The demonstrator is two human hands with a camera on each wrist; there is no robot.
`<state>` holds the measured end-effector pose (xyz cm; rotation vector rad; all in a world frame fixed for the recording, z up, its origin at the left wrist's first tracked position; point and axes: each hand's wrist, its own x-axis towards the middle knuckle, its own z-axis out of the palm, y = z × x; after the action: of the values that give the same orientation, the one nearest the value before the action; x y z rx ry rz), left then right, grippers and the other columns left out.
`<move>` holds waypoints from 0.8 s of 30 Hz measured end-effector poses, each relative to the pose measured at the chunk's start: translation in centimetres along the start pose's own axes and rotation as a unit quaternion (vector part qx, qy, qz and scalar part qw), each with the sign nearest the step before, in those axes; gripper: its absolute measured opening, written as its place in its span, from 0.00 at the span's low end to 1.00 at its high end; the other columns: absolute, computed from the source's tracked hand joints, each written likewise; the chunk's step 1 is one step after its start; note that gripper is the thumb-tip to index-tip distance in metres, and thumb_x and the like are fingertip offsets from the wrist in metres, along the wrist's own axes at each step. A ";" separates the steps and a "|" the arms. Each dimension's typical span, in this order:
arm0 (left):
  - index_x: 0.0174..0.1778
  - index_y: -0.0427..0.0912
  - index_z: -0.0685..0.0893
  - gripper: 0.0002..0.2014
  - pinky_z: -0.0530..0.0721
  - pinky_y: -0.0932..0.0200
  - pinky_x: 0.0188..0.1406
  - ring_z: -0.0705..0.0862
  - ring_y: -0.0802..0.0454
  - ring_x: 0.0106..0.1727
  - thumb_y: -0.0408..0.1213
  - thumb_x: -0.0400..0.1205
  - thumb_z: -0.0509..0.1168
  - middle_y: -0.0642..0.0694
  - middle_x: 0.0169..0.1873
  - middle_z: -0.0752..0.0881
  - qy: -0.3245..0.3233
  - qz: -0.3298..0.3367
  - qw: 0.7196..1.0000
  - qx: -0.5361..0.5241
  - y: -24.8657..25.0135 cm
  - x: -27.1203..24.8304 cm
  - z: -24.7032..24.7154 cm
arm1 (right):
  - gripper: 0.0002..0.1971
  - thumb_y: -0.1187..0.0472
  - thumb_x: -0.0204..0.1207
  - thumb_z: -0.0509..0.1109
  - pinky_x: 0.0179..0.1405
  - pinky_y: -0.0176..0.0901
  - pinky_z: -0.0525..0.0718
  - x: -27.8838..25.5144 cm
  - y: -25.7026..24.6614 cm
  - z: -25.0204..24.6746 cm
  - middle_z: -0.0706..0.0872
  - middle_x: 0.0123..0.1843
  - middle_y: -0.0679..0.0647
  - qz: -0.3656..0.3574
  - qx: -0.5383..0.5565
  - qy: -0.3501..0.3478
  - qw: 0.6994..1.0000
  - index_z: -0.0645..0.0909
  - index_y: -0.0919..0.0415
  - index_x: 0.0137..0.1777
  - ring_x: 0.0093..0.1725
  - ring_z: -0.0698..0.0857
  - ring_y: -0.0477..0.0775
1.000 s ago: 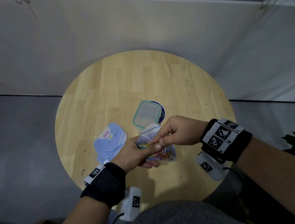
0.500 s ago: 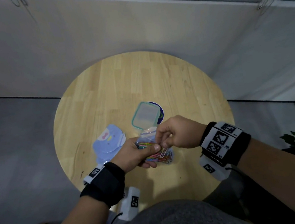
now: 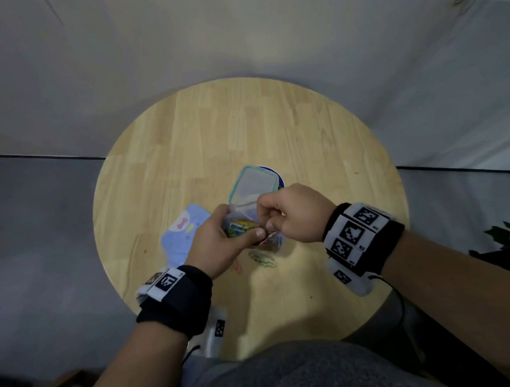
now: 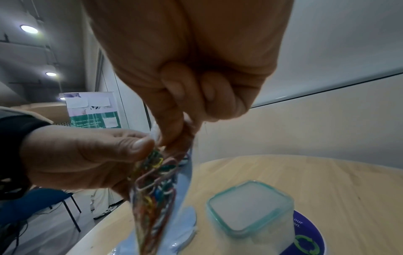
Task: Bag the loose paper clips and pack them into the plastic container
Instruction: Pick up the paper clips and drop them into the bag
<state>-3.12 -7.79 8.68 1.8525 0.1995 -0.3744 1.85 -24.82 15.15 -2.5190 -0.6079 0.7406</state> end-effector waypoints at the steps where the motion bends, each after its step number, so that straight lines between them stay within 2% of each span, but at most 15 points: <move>1: 0.56 0.51 0.76 0.31 0.86 0.51 0.39 0.86 0.49 0.44 0.54 0.60 0.80 0.47 0.48 0.87 0.034 0.016 0.998 0.050 -0.1 0.0 0.0 | 0.09 0.67 0.71 0.65 0.46 0.50 0.85 0.1 -0.2 0.1 0.85 0.35 0.44 0.004 0.000 0.003 1.000 0.78 0.50 0.40 0.43 0.85 0.50; 2: 0.62 0.53 0.72 0.40 0.85 0.56 0.43 0.83 0.52 0.51 0.57 0.56 0.81 0.50 0.55 0.83 0.052 0.034 0.994 0.093 -0.2 0.0 0.2 | 0.09 0.67 0.72 0.64 0.46 0.50 0.85 0.2 -0.3 0.2 0.85 0.36 0.44 0.008 0.001 0.006 1.000 0.78 0.49 0.40 0.44 0.86 0.51; 4: 0.74 0.53 0.62 0.56 0.78 0.57 0.60 0.74 0.54 0.65 0.61 0.51 0.81 0.52 0.65 0.74 0.058 0.072 0.984 0.152 -0.2 -0.1 0.7 | 0.08 0.66 0.72 0.65 0.46 0.51 0.85 0.4 -0.8 0.6 0.86 0.37 0.46 0.015 0.014 0.020 1.000 0.78 0.50 0.41 0.44 0.86 0.54; 6: 0.78 0.51 0.56 0.63 0.71 0.55 0.66 0.67 0.52 0.68 0.62 0.49 0.81 0.50 0.68 0.70 0.064 0.088 0.978 0.178 -0.3 -0.1 1.5 | 0.07 0.66 0.71 0.66 0.46 0.54 0.86 0.7 -1.3 1.2 0.87 0.37 0.49 0.019 0.058 0.038 0.997 0.79 0.52 0.41 0.42 0.86 0.55; 8: 0.77 0.46 0.57 0.61 0.69 0.55 0.65 0.67 0.50 0.66 0.61 0.50 0.79 0.48 0.66 0.70 0.089 0.106 0.972 0.191 -0.7 0.2 2.2 | 0.07 0.68 0.71 0.67 0.48 0.54 0.87 0.9 -1.9 1.7 0.86 0.36 0.51 0.019 0.114 0.040 0.992 0.80 0.54 0.41 0.41 0.87 0.55; 11: 0.72 0.42 0.64 0.49 0.71 0.53 0.61 0.69 0.46 0.62 0.53 0.55 0.74 0.47 0.61 0.72 0.125 0.100 0.969 0.190 -1.0 0.5 2.3 | 0.05 0.69 0.71 0.70 0.47 0.46 0.86 1.0 -2.3 2.3 0.88 0.37 0.55 0.015 0.203 0.049 0.978 0.82 0.58 0.42 0.42 0.88 0.54; 12: 0.71 0.41 0.65 0.48 0.71 0.53 0.60 0.69 0.46 0.61 0.51 0.55 0.74 0.47 0.60 0.72 0.127 0.093 0.969 0.190 -1.3 0.5 2.1 | 0.04 0.68 0.71 0.72 0.45 0.42 0.85 1.1 -2.2 2.5 0.88 0.38 0.54 0.011 0.225 0.087 0.970 0.83 0.59 0.42 0.41 0.87 0.52; 14: 0.70 0.39 0.66 0.47 0.69 0.55 0.59 0.68 0.47 0.58 0.53 0.54 0.71 0.49 0.57 0.70 0.128 0.082 0.969 0.197 -2.1 0.2 1.5 | 0.02 0.63 0.70 0.74 0.39 0.34 0.81 1.4 -1.1 2.8 0.86 0.34 0.49 0.012 0.265 0.207 0.942 0.83 0.58 0.40 0.36 0.84 0.46; 16: 0.69 0.38 0.67 0.47 0.69 0.55 0.59 0.69 0.47 0.58 0.55 0.54 0.69 0.48 0.57 0.71 0.135 0.065 0.967 0.205 -3.6 -0.3 0.8 | 0.03 0.63 0.70 0.74 0.35 0.32 0.78 1.9 1.0 3.5 0.83 0.30 0.48 0.054 0.273 0.279 0.919 0.82 0.59 0.38 0.31 0.80 0.45; 17: 0.68 0.39 0.68 0.45 0.71 0.54 0.59 0.71 0.44 0.59 0.53 0.55 0.71 0.47 0.58 0.74 0.141 0.056 0.966 0.210 -4.3 -0.6 0.4 | 0.03 0.63 0.70 0.74 0.34 0.34 0.78 2.2 2.2 4.2 0.81 0.28 0.48 0.084 0.247 0.273 0.926 0.82 0.60 0.38 0.29 0.79 0.46; 18: 0.67 0.39 0.69 0.44 0.74 0.52 0.59 0.74 0.42 0.59 0.51 0.55 0.74 0.45 0.57 0.76 0.147 0.049 0.964 0.216 -5.1 -0.9 0.1 | 0.03 0.64 0.70 0.73 0.34 0.37 0.79 2.6 3.4 5.3 0.80 0.27 0.49 0.115 0.210 0.236 0.942 0.81 0.61 0.38 0.29 0.79 0.49; 20: 0.64 0.38 0.71 0.42 0.74 0.53 0.59 0.77 0.41 0.58 0.49 0.55 0.75 0.43 0.55 0.79 0.155 0.044 0.959 0.232 -6.3 -1.5 -0.5 | 0.03 0.66 0.70 0.71 0.39 0.44 0.84 3.2 5.3 7.8 0.81 0.32 0.52 0.168 0.147 0.122 0.967 0.82 0.61 0.43 0.37 0.85 0.57; 22: 0.63 0.37 0.72 0.42 0.69 0.57 0.58 0.75 0.42 0.57 0.52 0.54 0.72 0.44 0.54 0.78 0.155 0.041 0.958 0.239 -6.7 -2.4 -0.8 | 0.14 0.65 0.70 0.72 0.55 0.52 0.85 3.8 6.0 10.2 0.84 0.48 0.56 0.190 0.089 0.027 0.977 0.81 0.59 0.56 0.54 0.85 0.63; 24: 0.64 0.38 0.71 0.44 0.65 0.58 0.58 0.73 0.46 0.58 0.56 0.52 0.67 0.45 0.55 0.77 0.149 0.038 0.959 0.237 -6.8 -3.0 -1.1 | 0.29 0.62 0.70 0.75 0.68 0.54 0.78 4.6 6.1 12.2 0.77 0.67 0.59 0.152 0.002 -0.025 0.988 0.72 0.59 0.72 0.68 0.77 0.62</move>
<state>-7.98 -4.50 3.93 2.3821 0.2577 -0.0874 -0.06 -23.86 0.96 -2.6271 -0.2382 0.9116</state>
